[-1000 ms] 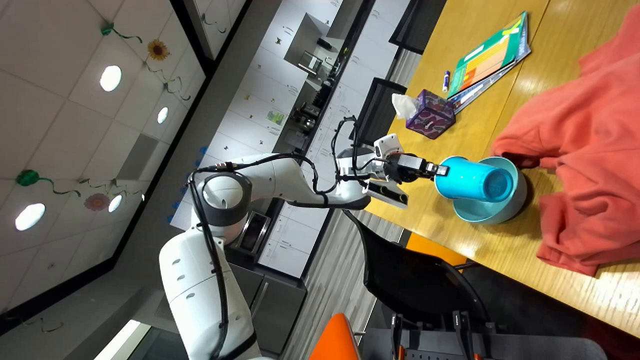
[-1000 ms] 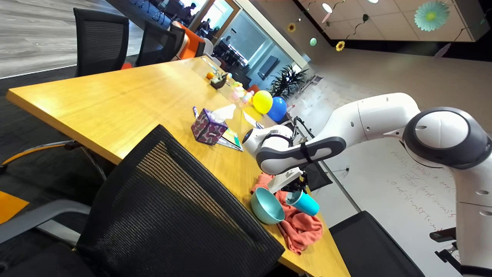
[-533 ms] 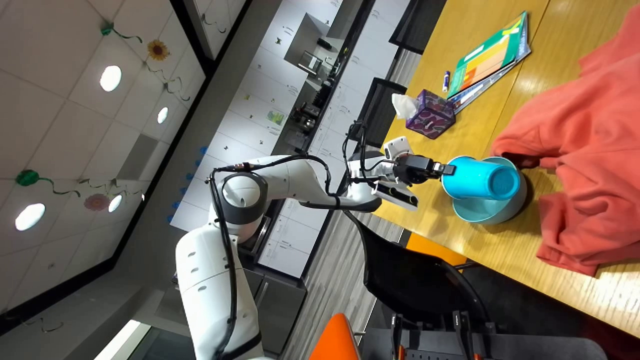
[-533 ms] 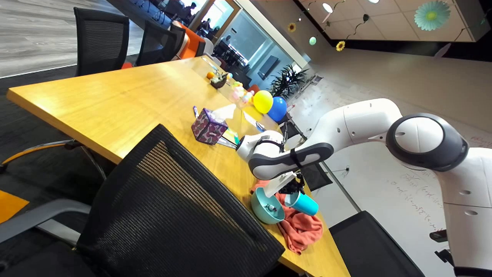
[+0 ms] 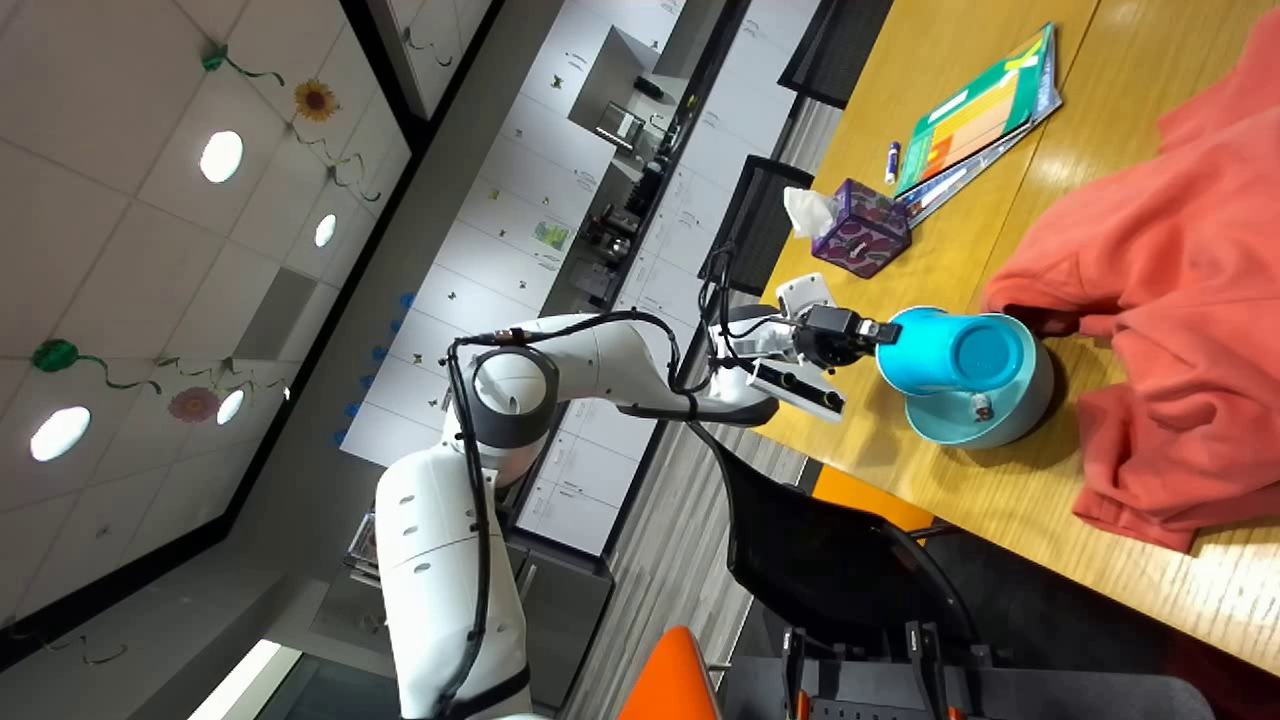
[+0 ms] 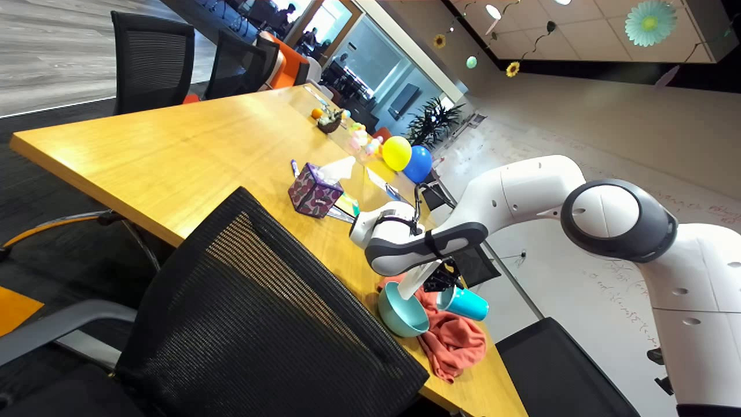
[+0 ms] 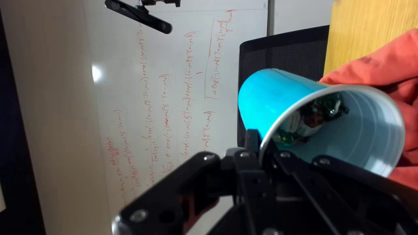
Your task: Pour the contents of the teal cup into the teal bowl
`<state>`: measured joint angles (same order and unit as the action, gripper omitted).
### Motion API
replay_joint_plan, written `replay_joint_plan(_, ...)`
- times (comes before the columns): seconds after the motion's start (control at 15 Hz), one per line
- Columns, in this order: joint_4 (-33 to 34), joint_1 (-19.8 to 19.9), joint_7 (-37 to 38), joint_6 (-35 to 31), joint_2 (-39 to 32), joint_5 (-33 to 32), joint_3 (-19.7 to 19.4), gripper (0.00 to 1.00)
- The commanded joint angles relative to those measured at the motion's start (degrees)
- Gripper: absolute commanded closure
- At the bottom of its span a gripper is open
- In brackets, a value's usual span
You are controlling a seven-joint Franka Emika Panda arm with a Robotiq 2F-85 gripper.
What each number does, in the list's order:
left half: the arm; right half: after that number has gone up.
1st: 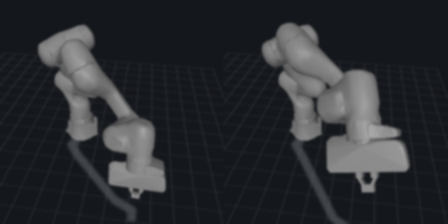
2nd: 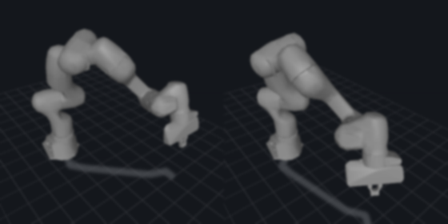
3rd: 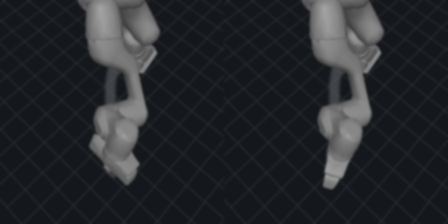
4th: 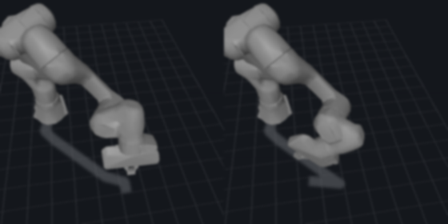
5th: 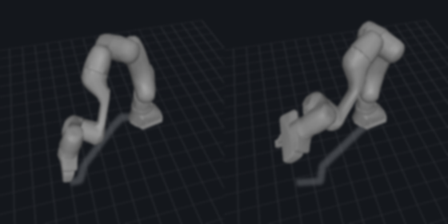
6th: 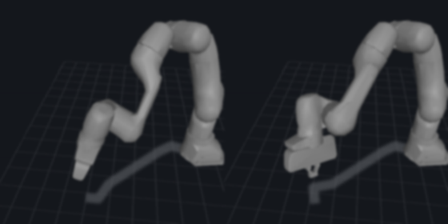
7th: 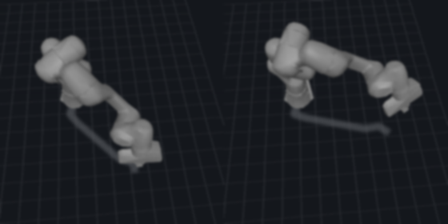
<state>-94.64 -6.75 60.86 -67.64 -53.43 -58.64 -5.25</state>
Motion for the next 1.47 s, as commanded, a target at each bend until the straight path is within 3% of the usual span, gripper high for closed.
replay_joint_plan(0.0,3.31,-0.46,-3.18,4.75,-2.51,-2.13,0.16,0.99)
replay_joint_plan(1.0,6.69,-0.68,-10.32,11.03,-6.41,-8.89,0.96,0.99)
replay_joint_plan(1.4,1.67,0.44,-6.61,7.49,2.85,-6.16,3.48,0.99)
